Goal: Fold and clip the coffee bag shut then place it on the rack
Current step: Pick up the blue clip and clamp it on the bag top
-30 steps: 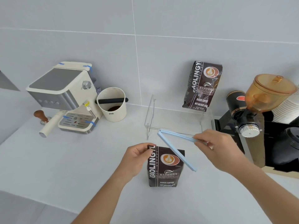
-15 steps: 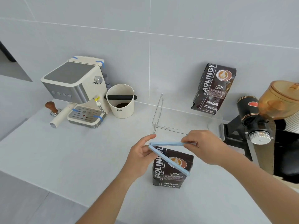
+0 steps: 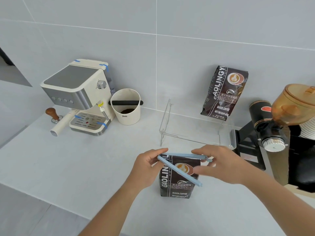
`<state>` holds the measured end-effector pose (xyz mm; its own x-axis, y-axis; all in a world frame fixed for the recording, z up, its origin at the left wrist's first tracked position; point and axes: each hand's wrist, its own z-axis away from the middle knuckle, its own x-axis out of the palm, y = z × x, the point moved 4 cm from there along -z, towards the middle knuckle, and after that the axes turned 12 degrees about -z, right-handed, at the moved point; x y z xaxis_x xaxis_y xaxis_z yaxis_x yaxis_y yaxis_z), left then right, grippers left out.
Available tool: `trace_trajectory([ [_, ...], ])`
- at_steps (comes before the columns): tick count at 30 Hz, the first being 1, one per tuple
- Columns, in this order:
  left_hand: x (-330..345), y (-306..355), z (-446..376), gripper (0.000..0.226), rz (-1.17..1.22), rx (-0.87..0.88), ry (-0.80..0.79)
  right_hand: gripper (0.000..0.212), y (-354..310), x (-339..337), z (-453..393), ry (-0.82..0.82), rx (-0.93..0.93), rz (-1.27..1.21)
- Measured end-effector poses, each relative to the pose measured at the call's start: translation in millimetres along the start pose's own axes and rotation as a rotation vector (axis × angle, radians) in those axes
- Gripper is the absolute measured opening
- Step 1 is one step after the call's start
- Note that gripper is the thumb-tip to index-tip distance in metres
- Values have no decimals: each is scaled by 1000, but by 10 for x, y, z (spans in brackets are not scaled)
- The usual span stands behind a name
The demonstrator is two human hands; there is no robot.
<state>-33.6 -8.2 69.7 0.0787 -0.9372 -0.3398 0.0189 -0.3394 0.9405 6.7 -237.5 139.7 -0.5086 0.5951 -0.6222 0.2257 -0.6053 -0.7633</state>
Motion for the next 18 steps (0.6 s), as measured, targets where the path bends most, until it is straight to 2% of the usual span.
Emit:
trace_trajectory([
  [2,20,37,-3,52,-67,49,14,79,32,20,47,-49,8,17],
  [7,26,79,-10,53,-175,82,67,97,19,85,91,-84,-10,57],
  [13,-3,106,-24,39,-266,115,54,65,31,20,66,20,-91,94],
  [18,-83,197,-57,35,-462,195,-81,48,47,-41,51,64,-127,114],
])
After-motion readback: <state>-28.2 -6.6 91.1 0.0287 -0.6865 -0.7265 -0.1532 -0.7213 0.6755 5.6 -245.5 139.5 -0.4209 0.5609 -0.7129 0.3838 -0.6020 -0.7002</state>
